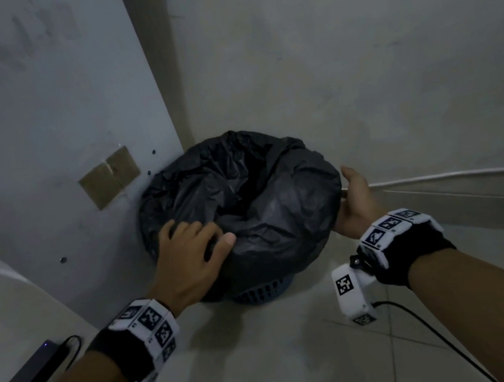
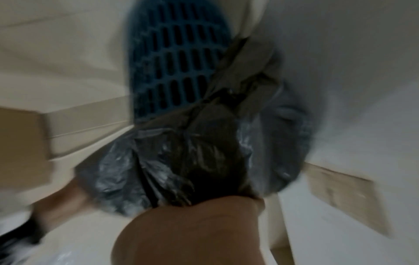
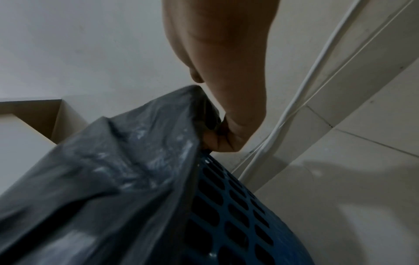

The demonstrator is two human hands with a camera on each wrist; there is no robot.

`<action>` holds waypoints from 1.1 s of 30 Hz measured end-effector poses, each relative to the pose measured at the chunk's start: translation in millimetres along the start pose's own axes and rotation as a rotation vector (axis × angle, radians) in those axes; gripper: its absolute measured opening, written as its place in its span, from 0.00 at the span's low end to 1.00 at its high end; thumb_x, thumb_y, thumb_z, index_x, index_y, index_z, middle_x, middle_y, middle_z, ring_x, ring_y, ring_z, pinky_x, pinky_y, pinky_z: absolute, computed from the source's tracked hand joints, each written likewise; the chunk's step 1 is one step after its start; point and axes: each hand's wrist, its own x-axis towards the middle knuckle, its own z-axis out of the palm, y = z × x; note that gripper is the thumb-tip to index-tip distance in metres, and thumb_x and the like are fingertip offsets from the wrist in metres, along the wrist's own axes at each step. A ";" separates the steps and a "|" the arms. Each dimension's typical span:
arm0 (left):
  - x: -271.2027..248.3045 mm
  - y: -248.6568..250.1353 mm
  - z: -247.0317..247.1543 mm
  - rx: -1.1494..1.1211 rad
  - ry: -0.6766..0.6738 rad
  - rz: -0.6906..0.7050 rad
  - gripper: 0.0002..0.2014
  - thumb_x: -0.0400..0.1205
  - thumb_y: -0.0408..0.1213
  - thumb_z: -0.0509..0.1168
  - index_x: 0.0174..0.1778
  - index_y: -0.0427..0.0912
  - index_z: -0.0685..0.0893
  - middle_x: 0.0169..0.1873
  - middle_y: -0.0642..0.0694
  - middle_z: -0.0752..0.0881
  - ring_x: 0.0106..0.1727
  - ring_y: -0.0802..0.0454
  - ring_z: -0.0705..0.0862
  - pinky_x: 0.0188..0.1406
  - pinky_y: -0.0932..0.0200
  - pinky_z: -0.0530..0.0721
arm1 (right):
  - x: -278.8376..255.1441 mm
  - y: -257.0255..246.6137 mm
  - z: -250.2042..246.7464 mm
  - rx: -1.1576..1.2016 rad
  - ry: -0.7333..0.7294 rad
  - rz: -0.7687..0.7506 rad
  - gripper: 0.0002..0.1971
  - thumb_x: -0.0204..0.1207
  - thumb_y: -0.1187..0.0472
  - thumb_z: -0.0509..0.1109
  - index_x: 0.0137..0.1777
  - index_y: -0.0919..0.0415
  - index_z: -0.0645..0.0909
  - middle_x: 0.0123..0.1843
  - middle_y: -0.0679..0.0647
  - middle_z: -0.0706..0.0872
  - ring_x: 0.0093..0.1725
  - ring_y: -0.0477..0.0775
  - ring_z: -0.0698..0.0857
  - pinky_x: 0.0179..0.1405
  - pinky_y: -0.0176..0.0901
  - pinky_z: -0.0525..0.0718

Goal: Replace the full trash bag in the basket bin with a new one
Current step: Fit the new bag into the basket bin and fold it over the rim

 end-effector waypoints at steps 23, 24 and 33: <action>-25.1 23.3 -4.1 -0.310 0.249 -0.525 0.21 0.72 0.47 0.75 0.46 0.41 0.71 0.48 0.45 0.70 0.50 0.48 0.70 0.47 0.61 0.68 | 13.3 17.8 -45.9 -1.072 0.345 -0.177 0.11 0.81 0.57 0.64 0.58 0.62 0.76 0.57 0.65 0.82 0.52 0.73 0.86 0.36 0.58 0.88; -29.2 31.6 -4.9 -0.443 0.231 -0.653 0.22 0.73 0.48 0.74 0.42 0.41 0.68 0.42 0.47 0.70 0.45 0.49 0.70 0.41 0.60 0.66 | 14.4 19.6 -46.2 -0.908 0.346 -0.153 0.13 0.80 0.56 0.65 0.60 0.62 0.75 0.60 0.66 0.82 0.54 0.73 0.85 0.29 0.55 0.88; -21.8 83.9 0.8 -1.413 -0.474 -1.008 0.25 0.76 0.54 0.69 0.68 0.52 0.78 0.62 0.48 0.84 0.60 0.45 0.84 0.48 0.53 0.86 | -25.5 51.4 -6.3 -0.521 0.045 -0.168 0.21 0.78 0.49 0.66 0.68 0.56 0.74 0.58 0.54 0.85 0.51 0.55 0.85 0.33 0.46 0.84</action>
